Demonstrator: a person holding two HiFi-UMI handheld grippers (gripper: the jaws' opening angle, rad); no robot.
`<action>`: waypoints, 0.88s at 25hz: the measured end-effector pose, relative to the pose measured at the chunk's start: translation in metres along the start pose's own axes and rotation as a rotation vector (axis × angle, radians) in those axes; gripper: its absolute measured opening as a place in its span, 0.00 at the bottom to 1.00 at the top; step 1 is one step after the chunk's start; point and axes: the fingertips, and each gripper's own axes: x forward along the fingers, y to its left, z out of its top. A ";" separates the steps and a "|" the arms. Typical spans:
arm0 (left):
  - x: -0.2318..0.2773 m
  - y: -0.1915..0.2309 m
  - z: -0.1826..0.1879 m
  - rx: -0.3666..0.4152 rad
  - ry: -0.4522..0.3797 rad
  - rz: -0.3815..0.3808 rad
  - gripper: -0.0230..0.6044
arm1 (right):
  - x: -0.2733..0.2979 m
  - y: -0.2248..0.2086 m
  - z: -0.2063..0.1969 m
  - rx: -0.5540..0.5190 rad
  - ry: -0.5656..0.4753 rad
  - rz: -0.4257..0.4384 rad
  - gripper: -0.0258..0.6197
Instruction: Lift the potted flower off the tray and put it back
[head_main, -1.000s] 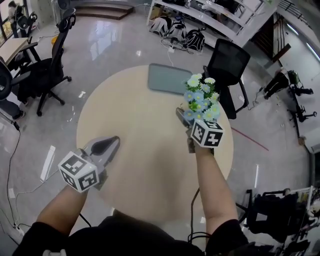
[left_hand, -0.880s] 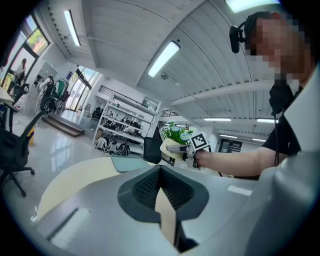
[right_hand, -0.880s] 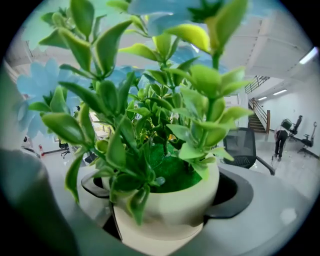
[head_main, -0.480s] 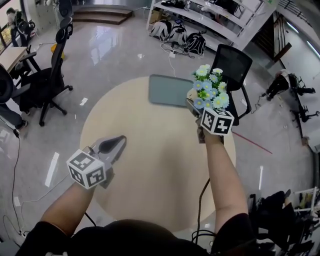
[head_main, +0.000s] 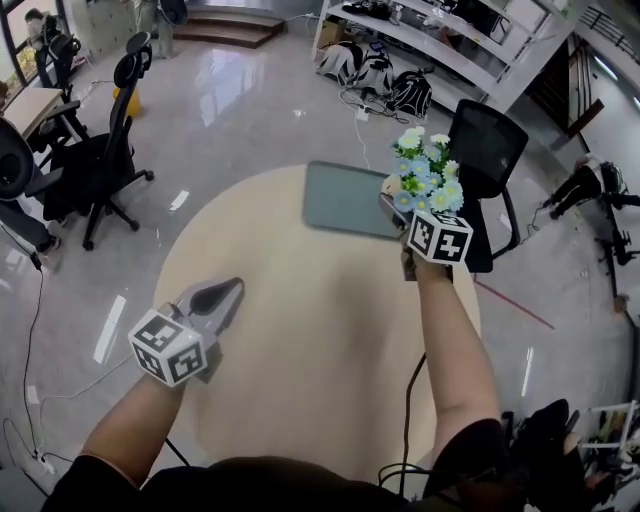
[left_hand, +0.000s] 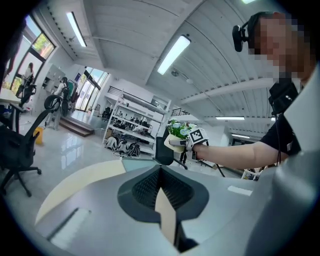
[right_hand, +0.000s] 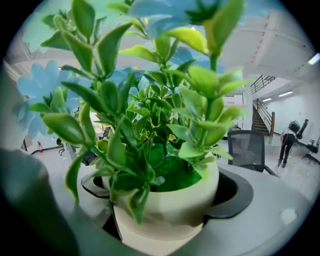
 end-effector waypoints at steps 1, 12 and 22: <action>0.004 0.006 0.000 -0.002 -0.003 0.011 0.03 | 0.011 -0.001 0.000 0.001 0.001 0.006 0.91; 0.052 0.061 -0.016 -0.007 -0.005 0.074 0.03 | 0.132 -0.019 -0.020 0.000 0.037 0.037 0.91; 0.074 0.088 -0.042 -0.040 0.012 0.079 0.03 | 0.214 -0.034 -0.079 0.002 0.139 0.007 0.91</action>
